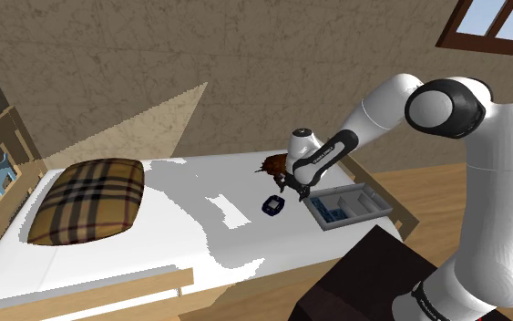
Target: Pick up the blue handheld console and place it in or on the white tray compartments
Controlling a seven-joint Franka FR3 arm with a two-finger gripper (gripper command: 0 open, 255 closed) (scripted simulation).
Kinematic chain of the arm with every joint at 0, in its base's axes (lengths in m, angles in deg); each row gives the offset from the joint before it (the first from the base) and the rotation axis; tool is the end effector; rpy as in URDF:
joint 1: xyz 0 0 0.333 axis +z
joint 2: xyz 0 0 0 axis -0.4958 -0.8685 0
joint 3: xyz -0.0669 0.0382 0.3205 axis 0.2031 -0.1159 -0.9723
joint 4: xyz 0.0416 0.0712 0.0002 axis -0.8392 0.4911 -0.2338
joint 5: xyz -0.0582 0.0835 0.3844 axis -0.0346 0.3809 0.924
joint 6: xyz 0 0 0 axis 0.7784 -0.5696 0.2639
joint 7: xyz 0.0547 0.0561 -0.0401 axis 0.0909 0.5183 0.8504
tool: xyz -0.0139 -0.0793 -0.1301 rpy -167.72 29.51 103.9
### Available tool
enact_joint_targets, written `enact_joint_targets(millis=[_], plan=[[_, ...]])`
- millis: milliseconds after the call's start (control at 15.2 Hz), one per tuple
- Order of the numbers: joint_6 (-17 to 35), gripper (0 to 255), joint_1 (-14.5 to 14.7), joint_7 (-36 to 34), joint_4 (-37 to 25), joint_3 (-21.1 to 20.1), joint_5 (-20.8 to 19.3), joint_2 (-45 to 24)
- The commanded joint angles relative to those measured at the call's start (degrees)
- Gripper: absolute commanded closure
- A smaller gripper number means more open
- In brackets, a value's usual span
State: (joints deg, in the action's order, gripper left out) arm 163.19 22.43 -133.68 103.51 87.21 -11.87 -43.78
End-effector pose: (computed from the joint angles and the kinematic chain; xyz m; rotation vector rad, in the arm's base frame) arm 0.5775 -0.0489 0.1178 2.4482 -1.7997 0.1175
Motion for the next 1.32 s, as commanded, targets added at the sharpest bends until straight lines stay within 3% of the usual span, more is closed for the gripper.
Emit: enact_joint_targets(millis=[0, 132, 198, 792, 858, 1254], plan=[[0.03, 0, 0.00, -0.01, -0.02, 0.01, -0.01, -0.04], [0.02, 0, 0.00, -0.01, -0.01, 0.01, -0.01, -0.03], [0.02, 255, 0.00, -0.01, -0.01, 0.01, -0.01, -0.03], [0.02, 255, 0.00, -0.01, -0.01, 0.01, -0.01, -0.03], [0.02, 0, 0.00, -0.01, -0.01, 0.01, -0.01, -0.03], [0.27, 0, 7.15, -8.75, -1.22, -0.60, -0.64, -1.42]])
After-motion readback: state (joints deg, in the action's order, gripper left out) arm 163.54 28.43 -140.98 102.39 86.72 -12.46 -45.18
